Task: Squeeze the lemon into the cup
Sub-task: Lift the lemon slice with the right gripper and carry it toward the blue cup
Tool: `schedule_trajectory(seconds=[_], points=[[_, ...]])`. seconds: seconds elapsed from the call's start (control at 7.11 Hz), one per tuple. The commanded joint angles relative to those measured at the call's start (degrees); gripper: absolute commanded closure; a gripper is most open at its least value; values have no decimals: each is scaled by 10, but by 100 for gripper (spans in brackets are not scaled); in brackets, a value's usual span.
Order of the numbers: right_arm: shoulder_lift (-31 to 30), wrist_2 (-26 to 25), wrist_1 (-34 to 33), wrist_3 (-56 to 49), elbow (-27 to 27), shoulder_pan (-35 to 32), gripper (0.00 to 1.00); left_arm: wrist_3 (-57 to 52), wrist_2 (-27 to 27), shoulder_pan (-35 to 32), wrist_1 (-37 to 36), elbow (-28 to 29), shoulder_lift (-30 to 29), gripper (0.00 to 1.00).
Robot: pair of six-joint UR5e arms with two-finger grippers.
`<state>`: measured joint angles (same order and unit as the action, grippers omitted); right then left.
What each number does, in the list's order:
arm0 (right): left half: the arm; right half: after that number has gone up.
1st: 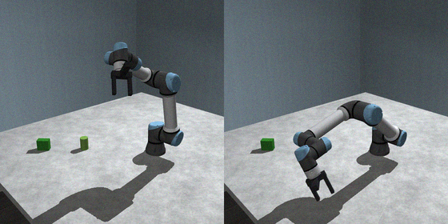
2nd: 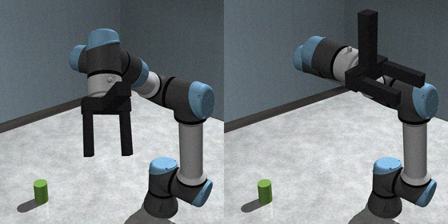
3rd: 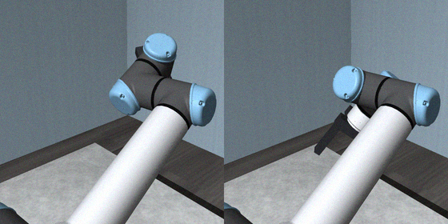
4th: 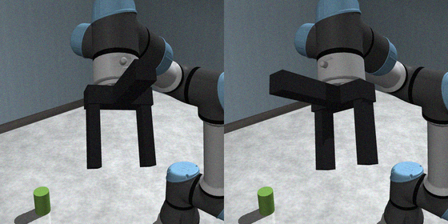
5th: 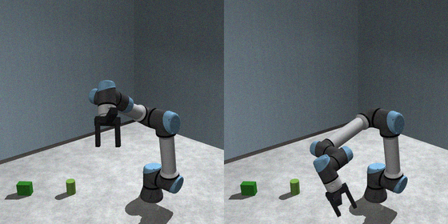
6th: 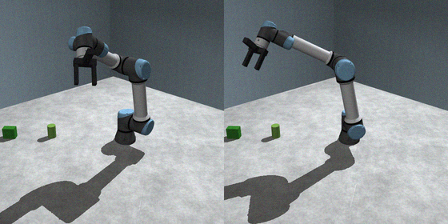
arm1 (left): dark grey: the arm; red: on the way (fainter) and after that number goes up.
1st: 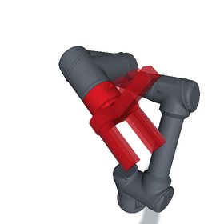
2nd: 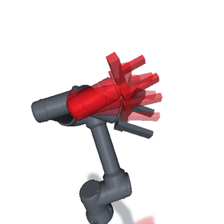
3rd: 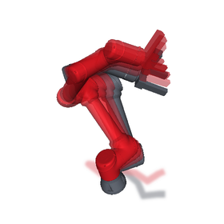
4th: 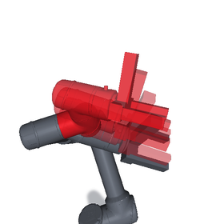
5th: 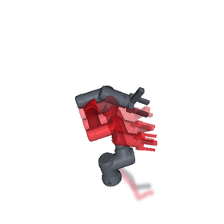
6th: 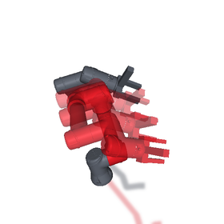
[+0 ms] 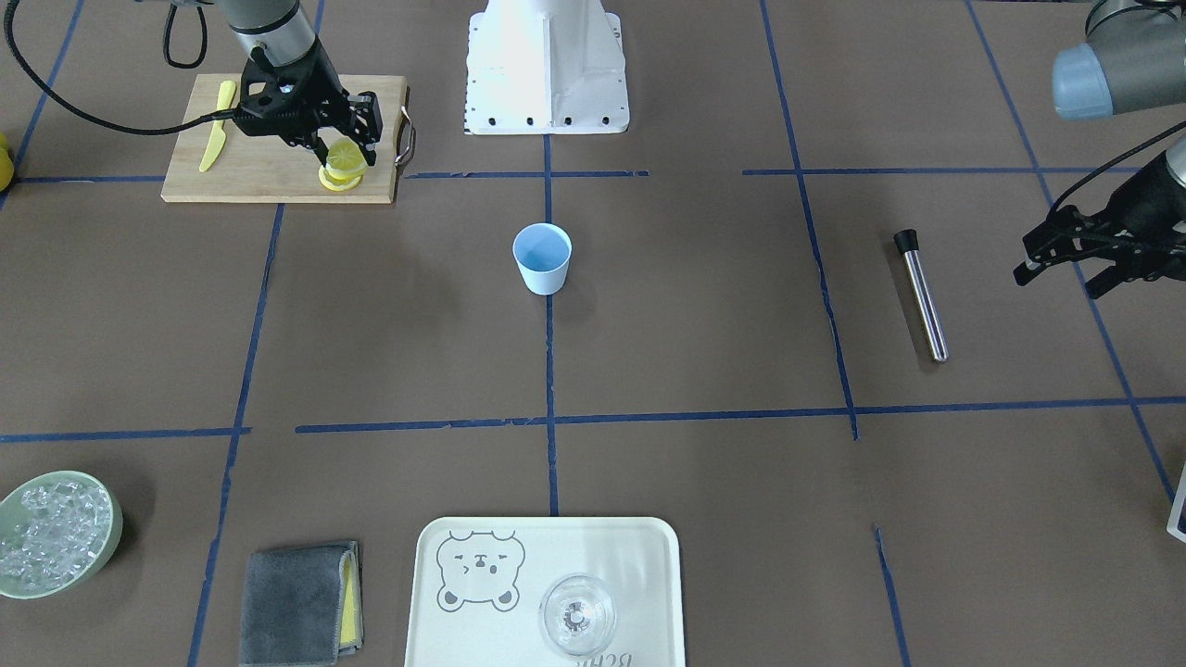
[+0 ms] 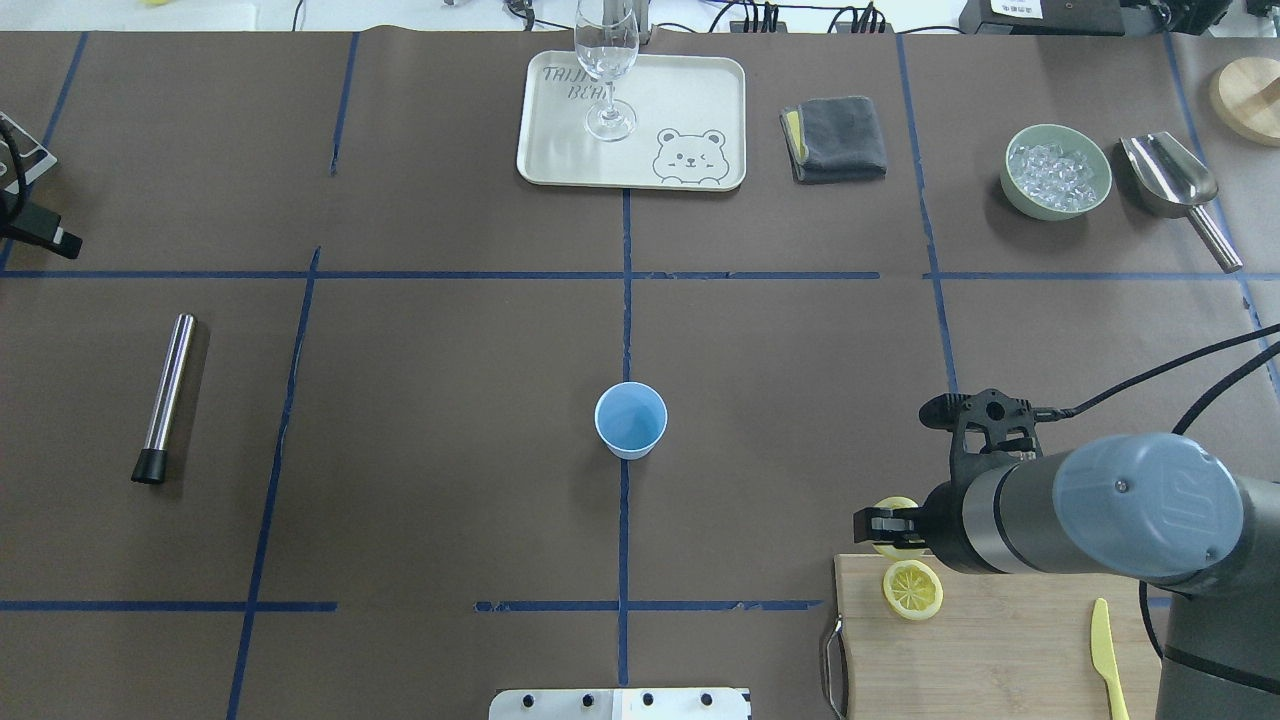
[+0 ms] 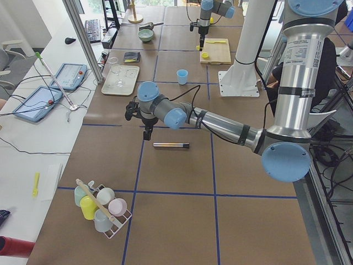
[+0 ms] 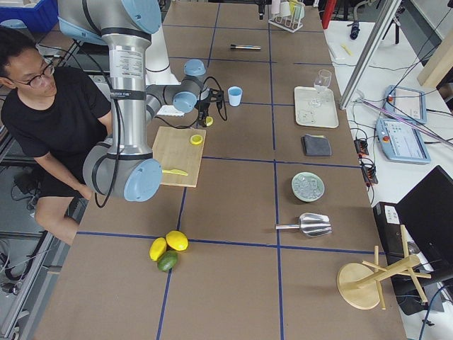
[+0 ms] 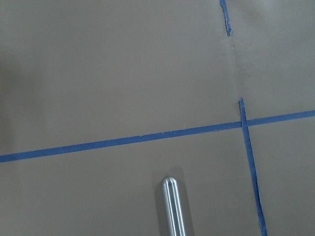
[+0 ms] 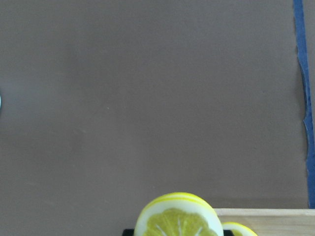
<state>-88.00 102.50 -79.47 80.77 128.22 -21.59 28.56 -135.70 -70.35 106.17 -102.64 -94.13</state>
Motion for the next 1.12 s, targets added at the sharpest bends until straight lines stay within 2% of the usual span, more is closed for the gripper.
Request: schedule_trajectory(seconds=[0.0, 0.28, 0.56, 0.98], points=[[83, 14, -85, 0, 5, -31, 37, 2, -1, 0, 6, 4, 0, 0], [235, 9, -236, -1, -24, -25, 37, 3, -1, 0, 15, 8, 0, 0], [328, 3, -242, 1, -127, -24, 37, 3, -1, 0, 16, 9, 0, 0], [411, 2, -238, 1, -227, -26, 37, -1, -1, 0, 25, 24, 0, 0]])
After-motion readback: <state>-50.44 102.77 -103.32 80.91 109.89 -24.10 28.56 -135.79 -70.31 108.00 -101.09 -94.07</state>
